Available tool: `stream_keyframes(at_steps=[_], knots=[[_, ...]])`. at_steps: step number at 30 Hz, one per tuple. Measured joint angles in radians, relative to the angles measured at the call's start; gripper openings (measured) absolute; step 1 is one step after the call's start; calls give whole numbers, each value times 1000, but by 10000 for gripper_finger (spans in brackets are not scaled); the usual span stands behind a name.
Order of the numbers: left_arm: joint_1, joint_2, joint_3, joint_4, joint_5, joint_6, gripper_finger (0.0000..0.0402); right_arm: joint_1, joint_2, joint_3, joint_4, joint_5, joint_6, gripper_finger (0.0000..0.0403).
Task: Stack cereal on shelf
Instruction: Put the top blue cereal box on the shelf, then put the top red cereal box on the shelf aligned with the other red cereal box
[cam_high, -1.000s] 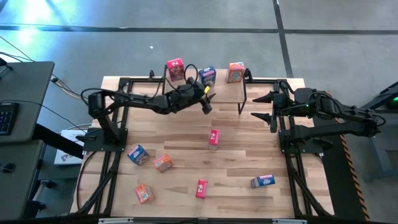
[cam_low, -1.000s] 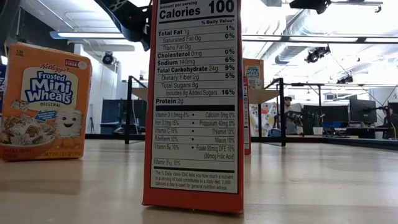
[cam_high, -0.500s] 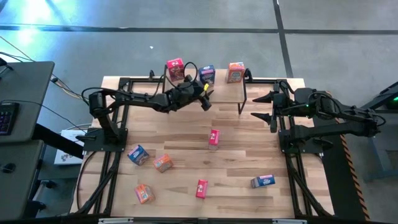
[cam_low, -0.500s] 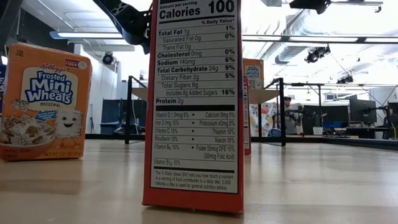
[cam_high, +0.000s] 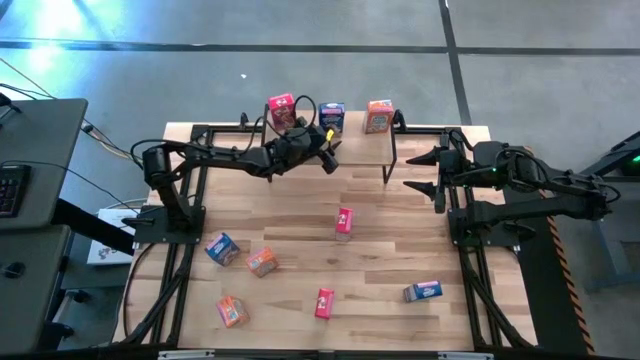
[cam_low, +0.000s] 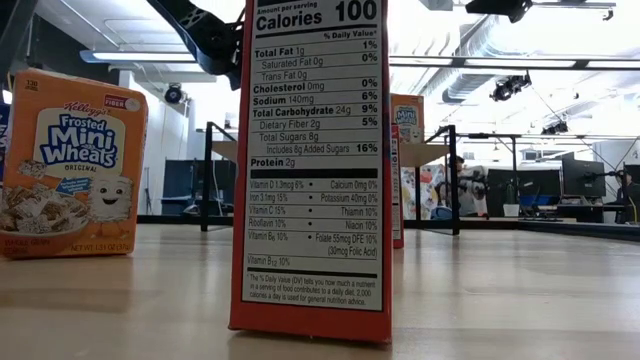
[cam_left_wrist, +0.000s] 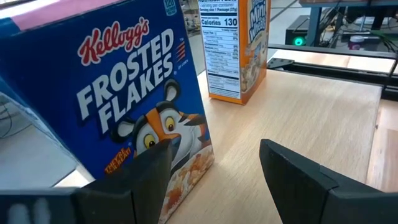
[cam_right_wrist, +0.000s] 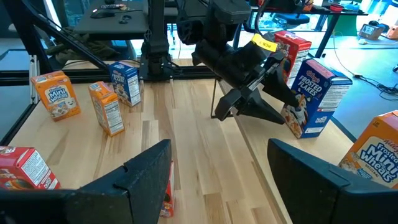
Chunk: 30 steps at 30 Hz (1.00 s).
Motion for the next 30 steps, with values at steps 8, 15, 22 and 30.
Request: stream_keyframes(at_steps=[8,15,22,30], knots=[[3,0,0,0,6,-9,235,0,0,0,0,0,0,259],[-7,-9,0,-8,19,-8,235,0,0,0,0,0,0,259],[-44,-46,-1,-55,15,-21,235,0,0,0,0,0,0,259],[-138,-115,0,-123,-75,-122,235,0,0,0,0,0,0,259]])
